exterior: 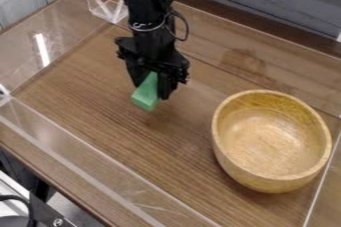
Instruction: Remove the green block from inside the brown bowl and put it on the table
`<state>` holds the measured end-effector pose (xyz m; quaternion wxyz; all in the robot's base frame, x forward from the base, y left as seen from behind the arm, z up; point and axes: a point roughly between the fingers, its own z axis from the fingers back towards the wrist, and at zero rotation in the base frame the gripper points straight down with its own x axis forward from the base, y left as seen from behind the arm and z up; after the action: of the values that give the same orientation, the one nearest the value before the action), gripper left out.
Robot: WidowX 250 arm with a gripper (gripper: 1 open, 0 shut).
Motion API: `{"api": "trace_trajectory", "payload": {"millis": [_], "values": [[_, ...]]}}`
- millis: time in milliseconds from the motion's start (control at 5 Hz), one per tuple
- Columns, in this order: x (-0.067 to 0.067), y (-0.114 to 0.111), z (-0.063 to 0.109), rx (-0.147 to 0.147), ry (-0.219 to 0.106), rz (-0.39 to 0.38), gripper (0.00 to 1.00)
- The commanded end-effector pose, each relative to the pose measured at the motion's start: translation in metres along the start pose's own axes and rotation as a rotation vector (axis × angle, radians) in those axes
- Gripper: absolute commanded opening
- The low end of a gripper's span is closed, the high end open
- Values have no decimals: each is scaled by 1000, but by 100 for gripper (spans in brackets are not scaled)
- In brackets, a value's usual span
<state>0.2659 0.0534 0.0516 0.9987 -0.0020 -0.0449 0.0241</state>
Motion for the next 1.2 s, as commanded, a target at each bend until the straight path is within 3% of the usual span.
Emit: {"api": "trace_trajectory", "payload": {"millis": [0,1000], "values": [[10,5,10,3,-37,13,0],[1,9,-6,-23,-10,11,0]]}}
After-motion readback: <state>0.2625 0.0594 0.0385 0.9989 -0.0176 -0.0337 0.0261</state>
